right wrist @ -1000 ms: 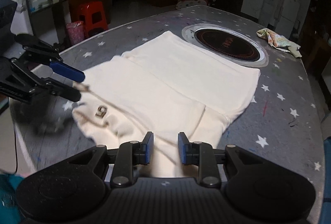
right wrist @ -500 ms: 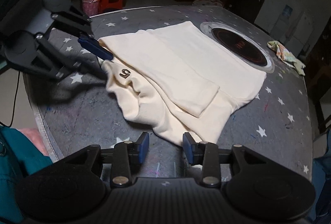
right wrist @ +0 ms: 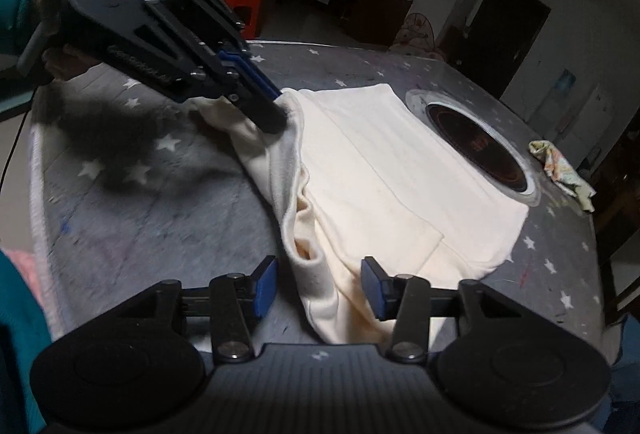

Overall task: Fold clothes
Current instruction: 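Lift the hem with both grippers and fold it toward the collar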

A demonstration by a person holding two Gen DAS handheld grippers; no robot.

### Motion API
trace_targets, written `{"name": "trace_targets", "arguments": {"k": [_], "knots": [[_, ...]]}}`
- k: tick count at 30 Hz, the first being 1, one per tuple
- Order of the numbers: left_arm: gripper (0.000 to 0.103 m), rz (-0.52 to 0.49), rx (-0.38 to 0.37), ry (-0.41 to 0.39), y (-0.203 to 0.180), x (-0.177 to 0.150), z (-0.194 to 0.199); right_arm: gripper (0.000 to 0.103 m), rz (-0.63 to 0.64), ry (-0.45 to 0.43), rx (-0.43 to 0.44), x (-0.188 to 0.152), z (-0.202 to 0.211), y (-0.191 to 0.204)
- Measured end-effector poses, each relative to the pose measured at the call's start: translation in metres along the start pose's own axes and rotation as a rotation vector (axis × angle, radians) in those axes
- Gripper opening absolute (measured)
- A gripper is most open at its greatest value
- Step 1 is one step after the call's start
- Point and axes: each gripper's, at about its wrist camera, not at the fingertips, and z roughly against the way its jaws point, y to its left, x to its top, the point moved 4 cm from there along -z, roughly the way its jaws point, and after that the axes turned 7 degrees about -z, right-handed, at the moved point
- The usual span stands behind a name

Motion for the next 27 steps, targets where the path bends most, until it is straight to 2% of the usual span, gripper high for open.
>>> {"name": "trace_targets", "arguments": {"k": [1, 2, 4, 6, 8, 10, 16, 19, 21, 22, 23, 27], "knots": [[0.010, -0.001, -0.003, 0.003, 0.000, -0.002, 0.001, 0.035, -0.012, 0.003, 0.009, 0.002, -0.002, -0.003], [0.012, -0.002, -0.004, 0.005, 0.000, -0.004, 0.002, 0.029, -0.026, 0.007, 0.018, 0.004, -0.003, -0.006], [0.014, -0.005, -0.008, 0.007, -0.001, -0.008, 0.006, 0.023, -0.051, 0.009, 0.035, 0.007, -0.003, -0.012], [0.019, -0.023, -0.004, 0.004, -0.003, -0.013, 0.011, 0.017, -0.076, 0.016, 0.055, 0.010, -0.003, -0.018], [0.034, -0.054, 0.004, 0.012, -0.007, -0.019, 0.015, 0.014, -0.103, 0.021, 0.076, 0.012, -0.002, -0.022], [0.045, -0.096, 0.023, 0.025, -0.012, -0.025, 0.017, 0.013, -0.122, 0.027, 0.090, 0.015, -0.003, -0.025], [0.048, -0.223, 0.087, 0.058, -0.019, -0.035, 0.008, 0.012, -0.150, 0.041, 0.109, 0.021, -0.005, -0.030], [0.045, -0.248, 0.083, 0.073, -0.017, -0.040, 0.003, 0.012, -0.158, 0.043, 0.110, 0.023, -0.005, -0.032], [0.029, -0.258, 0.075, 0.082, -0.014, -0.043, 0.001, 0.010, -0.161, 0.040, 0.109, 0.023, -0.005, -0.032], [0.017, -0.262, 0.071, 0.086, -0.013, -0.044, 0.000, 0.010, -0.163, 0.038, 0.107, 0.023, -0.005, -0.032], [0.012, -0.247, 0.066, 0.083, -0.011, -0.045, 0.001, 0.009, -0.165, 0.036, 0.103, 0.022, -0.005, -0.032], [0.006, -0.192, 0.053, 0.063, -0.006, -0.042, 0.010, 0.007, -0.170, 0.013, 0.098, 0.020, 0.001, -0.028]]}}
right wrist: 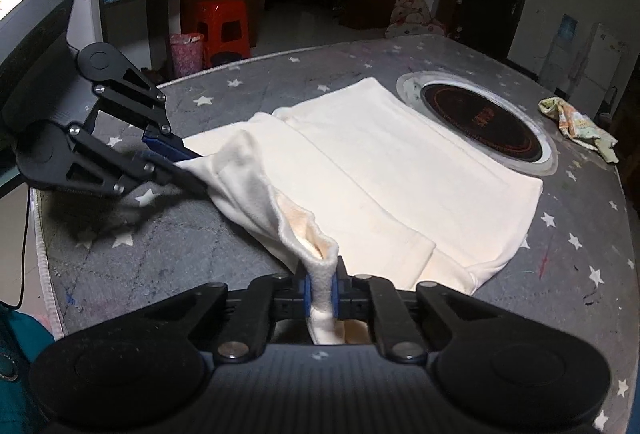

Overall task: Fold clothes
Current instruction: 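Lift the hem with both grippers and fold it toward the collar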

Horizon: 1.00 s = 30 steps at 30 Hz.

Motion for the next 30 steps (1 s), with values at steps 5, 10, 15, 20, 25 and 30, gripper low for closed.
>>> {"name": "trace_targets", "arguments": {"k": [5, 10, 15, 20, 25, 30], "knots": [[0.006, 0.031, -0.011, -0.024, -0.001, 0.004, 0.019, 0.007, 0.011, -0.034, 0.007, -0.002, 0.020, 0.007], [0.006, 0.041, -0.045, -0.038, -0.018, 0.007, 0.051, 0.007, 0.020, -0.030, 0.042, -0.008, 0.047, 0.019], [0.006, 0.078, -0.081, -0.046, -0.039, 0.007, 0.095, 0.007, 0.045, 0.007, 0.109, -0.017, 0.085, 0.043], [0.006, 0.057, -0.061, -0.065, -0.045, 0.015, 0.119, 0.007, 0.083, 0.032, 0.151, -0.016, 0.112, 0.059], [0.006, 0.058, -0.020, -0.088, -0.022, 0.029, 0.102, 0.007, 0.077, 0.016, 0.127, 0.003, 0.108, 0.045], [0.006, 0.049, 0.009, -0.087, 0.012, 0.047, 0.069, 0.007, 0.050, 0.010, 0.089, 0.030, 0.085, 0.011]]}}
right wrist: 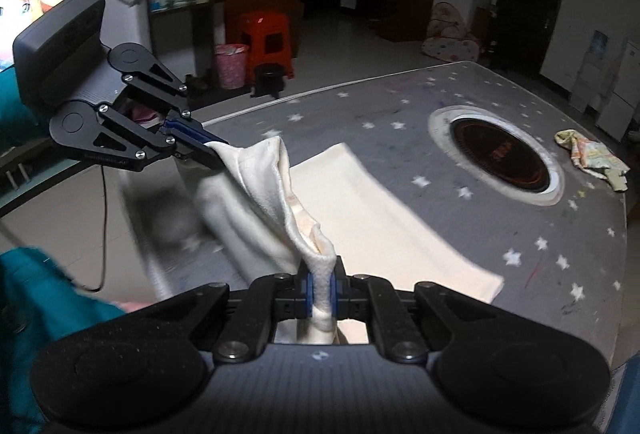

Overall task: Fold clothes
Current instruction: 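Lift the hem with both grippers and fold it toward the collar, then lay the hem onto the shirt body and open both grippers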

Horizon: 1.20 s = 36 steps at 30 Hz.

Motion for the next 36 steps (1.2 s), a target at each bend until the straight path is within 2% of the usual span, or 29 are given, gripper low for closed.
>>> {"name": "trace_targets", "arguments": {"k": [7, 14, 16, 17, 19, 23, 27, 29, 32, 36], "knots": [[0.006, 0.037, 0.028, 0.059, 0.054, 0.014, -0.076, 0.007, -0.037, 0.029, -0.060, 0.032, -0.051, -0.055], [0.006, 0.125, 0.085, 0.162, 0.075, -0.008, -0.148, 0.009, -0.147, 0.063, -0.119, 0.029, -0.122, -0.099], [0.010, 0.141, 0.105, 0.179, 0.075, -0.014, -0.158, 0.012, -0.165, 0.069, -0.143, 0.023, -0.140, -0.105], [0.011, 0.144, 0.114, 0.184, 0.075, -0.015, -0.159, 0.017, -0.177, 0.072, -0.151, 0.020, -0.147, -0.107], [0.015, 0.149, 0.131, 0.191, 0.076, -0.018, -0.161, 0.021, -0.192, 0.059, -0.167, 0.014, -0.154, -0.111], [0.026, 0.146, 0.176, 0.190, 0.083, -0.016, -0.157, 0.027, -0.256, 0.025, -0.174, 0.011, -0.144, -0.120], [0.025, 0.187, 0.200, 0.183, 0.093, -0.011, -0.152, 0.028, -0.312, -0.020, -0.217, 0.012, -0.124, -0.128], [0.022, 0.206, 0.183, 0.151, 0.093, -0.004, -0.146, 0.028, -0.332, -0.042, -0.213, 0.013, -0.115, -0.129], [0.019, 0.205, 0.130, 0.111, 0.084, 0.008, -0.144, 0.026, -0.343, -0.057, -0.163, 0.017, -0.110, -0.123], [0.018, 0.226, 0.039, 0.110, 0.073, 0.016, -0.158, 0.022, -0.351, -0.040, -0.111, 0.018, -0.125, -0.116]]}}
